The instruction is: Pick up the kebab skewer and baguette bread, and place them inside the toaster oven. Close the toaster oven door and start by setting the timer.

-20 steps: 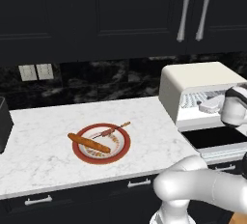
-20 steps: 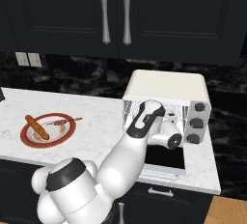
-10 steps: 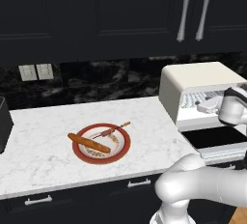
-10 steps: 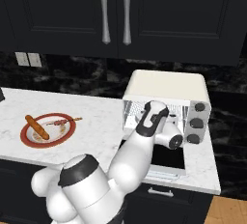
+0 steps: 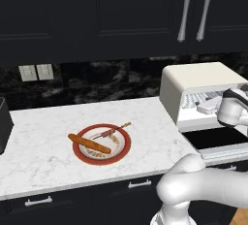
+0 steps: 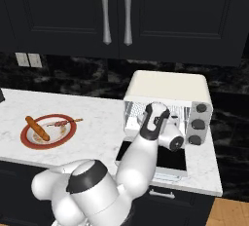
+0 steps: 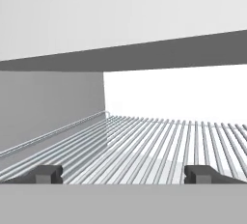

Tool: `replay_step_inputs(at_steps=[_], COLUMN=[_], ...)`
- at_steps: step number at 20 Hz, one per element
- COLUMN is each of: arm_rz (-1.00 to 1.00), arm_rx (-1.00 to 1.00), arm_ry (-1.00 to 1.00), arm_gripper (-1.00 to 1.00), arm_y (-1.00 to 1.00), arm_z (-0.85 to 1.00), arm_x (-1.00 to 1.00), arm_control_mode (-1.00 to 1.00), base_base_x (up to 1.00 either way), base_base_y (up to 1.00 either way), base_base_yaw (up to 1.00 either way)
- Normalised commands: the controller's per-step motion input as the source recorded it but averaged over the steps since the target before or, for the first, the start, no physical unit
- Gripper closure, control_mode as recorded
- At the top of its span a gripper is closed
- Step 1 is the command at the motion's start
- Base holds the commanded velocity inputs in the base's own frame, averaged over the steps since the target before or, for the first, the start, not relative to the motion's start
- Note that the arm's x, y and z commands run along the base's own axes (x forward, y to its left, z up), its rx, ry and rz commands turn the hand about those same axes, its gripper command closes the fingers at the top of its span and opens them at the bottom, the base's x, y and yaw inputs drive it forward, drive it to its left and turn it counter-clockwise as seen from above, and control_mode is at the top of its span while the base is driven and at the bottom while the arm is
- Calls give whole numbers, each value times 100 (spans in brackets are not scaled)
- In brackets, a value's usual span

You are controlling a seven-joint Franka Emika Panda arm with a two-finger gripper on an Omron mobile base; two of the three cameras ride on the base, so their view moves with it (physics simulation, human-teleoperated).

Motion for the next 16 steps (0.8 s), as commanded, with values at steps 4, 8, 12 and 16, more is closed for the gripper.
replay_step_inputs(at_steps=[4,8,12,16], arm_rz=[-1,0,0,0], arm_rx=[2,0,0,0], arm_ry=[0,0,0,8], arm_gripper=[-100,-100,-100,-100], arm_y=[-1,-9,-13,-8], arm_z=[-13,-41,-55,-50], arm_x=[12,-20,-50,-60], arm_control_mode=[-100,-100,-100,-100], base_base_x=[0,0,0,0], base_base_y=[0,0,0,0], base_base_yaw=[0,0,0,0])
